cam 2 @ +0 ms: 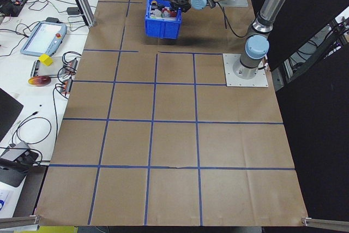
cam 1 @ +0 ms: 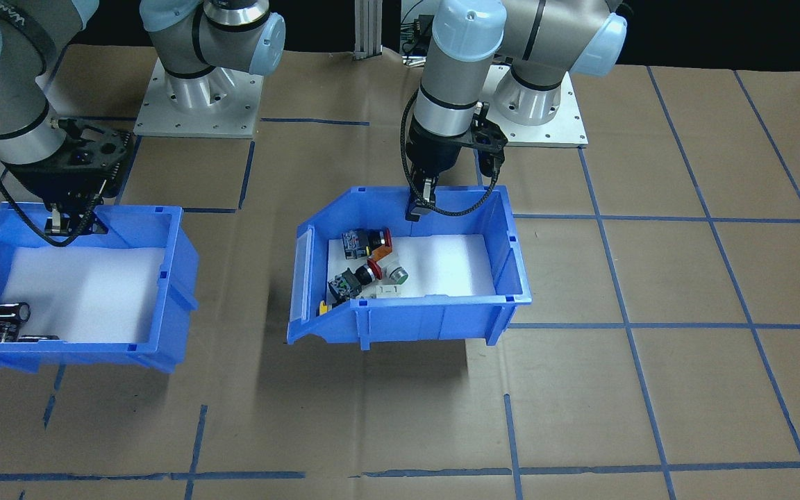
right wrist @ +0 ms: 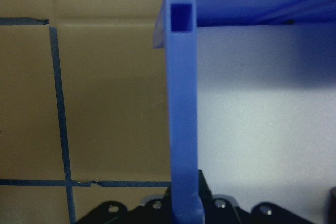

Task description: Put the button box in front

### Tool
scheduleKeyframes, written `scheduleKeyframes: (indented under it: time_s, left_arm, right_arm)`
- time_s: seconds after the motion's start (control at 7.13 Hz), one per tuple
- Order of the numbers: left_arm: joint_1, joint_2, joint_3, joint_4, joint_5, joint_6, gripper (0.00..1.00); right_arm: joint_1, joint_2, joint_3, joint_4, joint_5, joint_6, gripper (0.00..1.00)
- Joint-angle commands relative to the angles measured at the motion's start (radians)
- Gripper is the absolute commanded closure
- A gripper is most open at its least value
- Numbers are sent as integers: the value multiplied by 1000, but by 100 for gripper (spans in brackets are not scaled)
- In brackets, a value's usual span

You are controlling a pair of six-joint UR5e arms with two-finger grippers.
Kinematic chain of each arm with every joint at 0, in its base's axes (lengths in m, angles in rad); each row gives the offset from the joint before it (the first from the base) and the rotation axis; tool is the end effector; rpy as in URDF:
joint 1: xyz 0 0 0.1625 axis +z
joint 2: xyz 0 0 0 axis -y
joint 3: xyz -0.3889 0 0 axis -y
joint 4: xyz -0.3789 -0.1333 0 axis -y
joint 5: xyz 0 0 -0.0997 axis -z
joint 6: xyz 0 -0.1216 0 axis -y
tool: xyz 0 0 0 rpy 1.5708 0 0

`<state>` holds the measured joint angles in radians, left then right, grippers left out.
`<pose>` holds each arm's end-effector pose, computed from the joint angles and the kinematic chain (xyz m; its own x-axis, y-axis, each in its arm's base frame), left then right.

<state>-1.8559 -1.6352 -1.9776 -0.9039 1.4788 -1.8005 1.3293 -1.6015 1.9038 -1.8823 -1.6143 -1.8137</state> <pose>-0.2748 -0.4238 0.2792 -0.0522 -0.9843 0.1688 -0.9884 0.0751 0.1320 0.0165 -0.4681 0.3178 0.0012 -1.0000 -0.0015 -0.9990 -0.0012 0.0444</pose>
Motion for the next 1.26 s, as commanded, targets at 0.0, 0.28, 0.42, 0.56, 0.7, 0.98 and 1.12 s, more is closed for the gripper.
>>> scheduleKeyframes:
  time_s: [0.0,0.28,0.42,0.56,0.7,0.98,1.12]
  left_arm:
    - [14,-243,238,0,-17,12,100]
    - [7,-359,360,-4,-15,9,100]
    - [7,-385,367,-3,-21,15,99]
    - [7,-414,370,6,-22,18,99]
    - [3,-414,370,5,-26,18,99]
    - [-3,-425,368,7,-38,23,98]
    - [-3,-426,368,5,-46,23,96]
  right_arm:
    - [-2,-50,61,-1,1,-15,95]
    - [-1,-57,75,-8,1,-15,95]
    - [1,-58,75,-8,1,-13,95]
    - [1,-60,81,-6,-1,-13,95]
    - [4,-86,99,-6,-2,-7,95]
    - [7,-170,199,-8,-1,5,95]
    - [10,-225,246,-8,1,26,95]
